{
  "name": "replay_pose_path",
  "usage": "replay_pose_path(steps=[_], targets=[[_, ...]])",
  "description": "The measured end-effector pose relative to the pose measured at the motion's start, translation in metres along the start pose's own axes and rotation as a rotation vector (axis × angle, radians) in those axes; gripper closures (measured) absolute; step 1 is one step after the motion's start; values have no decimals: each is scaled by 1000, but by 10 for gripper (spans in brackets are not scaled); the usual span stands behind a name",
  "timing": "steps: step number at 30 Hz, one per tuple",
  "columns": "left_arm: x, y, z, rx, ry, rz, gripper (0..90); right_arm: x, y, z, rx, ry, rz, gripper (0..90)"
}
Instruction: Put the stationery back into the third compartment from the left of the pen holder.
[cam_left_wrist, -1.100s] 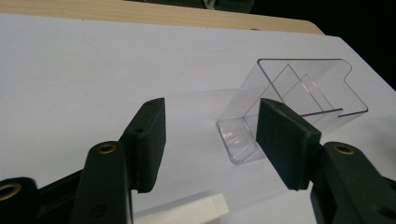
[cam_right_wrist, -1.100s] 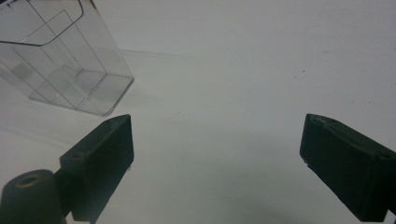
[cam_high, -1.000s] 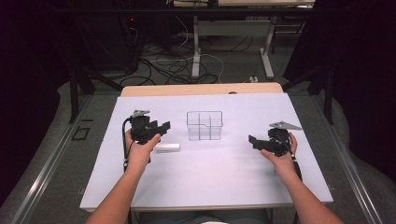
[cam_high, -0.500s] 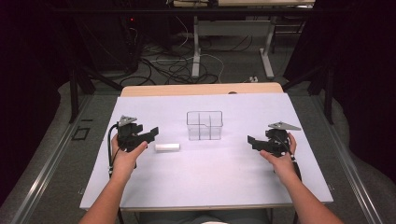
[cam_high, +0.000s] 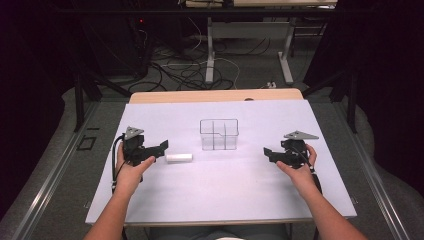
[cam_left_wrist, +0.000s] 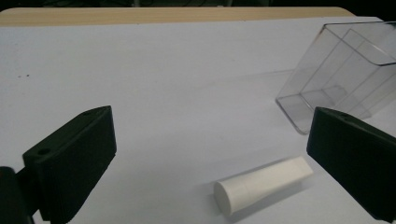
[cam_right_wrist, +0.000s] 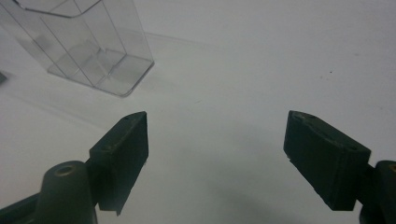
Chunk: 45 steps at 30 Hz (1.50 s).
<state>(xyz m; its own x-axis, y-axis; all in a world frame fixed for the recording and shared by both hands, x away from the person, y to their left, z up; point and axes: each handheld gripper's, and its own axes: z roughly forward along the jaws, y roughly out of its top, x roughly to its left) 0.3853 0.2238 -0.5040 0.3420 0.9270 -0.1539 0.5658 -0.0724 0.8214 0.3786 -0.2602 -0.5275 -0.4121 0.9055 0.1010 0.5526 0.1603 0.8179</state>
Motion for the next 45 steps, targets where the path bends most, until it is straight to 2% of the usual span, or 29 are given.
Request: replay_pose_path(steps=[1,2,6,9,11,12,15,18,22,29,33,38,40,43,45], targets=[[2,-1,0,-3,10,2,2,3,0,1,1,-11,-26,207],[3,-1,0,-2,12,-5,2,3,0,1,1,-11,-26,207],[12,-4,0,-6,18,-35,2,11,2,5,12,-29,-87,183],[19,-7,-2,-11,1,-50,5,20,4,8,40,-29,-144,167],[22,-9,-2,-8,-8,-43,7,27,6,10,55,-3,-137,167],[23,-10,-1,-13,-6,-51,7,30,8,11,63,20,-138,165],[25,-11,-1,-4,4,-61,28,40,12,12,86,47,-149,149],[26,-13,0,-10,5,-66,40,50,18,14,95,65,-211,143],[28,-14,1,1,22,-62,40,67,27,18,106,95,-255,132],[33,-17,1,9,39,-59,39,97,40,25,129,153,-420,204],[36,-17,0,7,48,-74,39,108,45,29,130,182,-469,265],[40,-17,-1,5,48,-81,39,118,51,31,138,209,-489,312],[40,-17,-1,4,45,-80,39,123,53,33,145,236,-499,329],[41,-17,-1,1,45,-85,39,134,57,37,157,282,-541,355],[42,-16,-2,3,44,-84,39,143,59,39,167,299,-587,363]])
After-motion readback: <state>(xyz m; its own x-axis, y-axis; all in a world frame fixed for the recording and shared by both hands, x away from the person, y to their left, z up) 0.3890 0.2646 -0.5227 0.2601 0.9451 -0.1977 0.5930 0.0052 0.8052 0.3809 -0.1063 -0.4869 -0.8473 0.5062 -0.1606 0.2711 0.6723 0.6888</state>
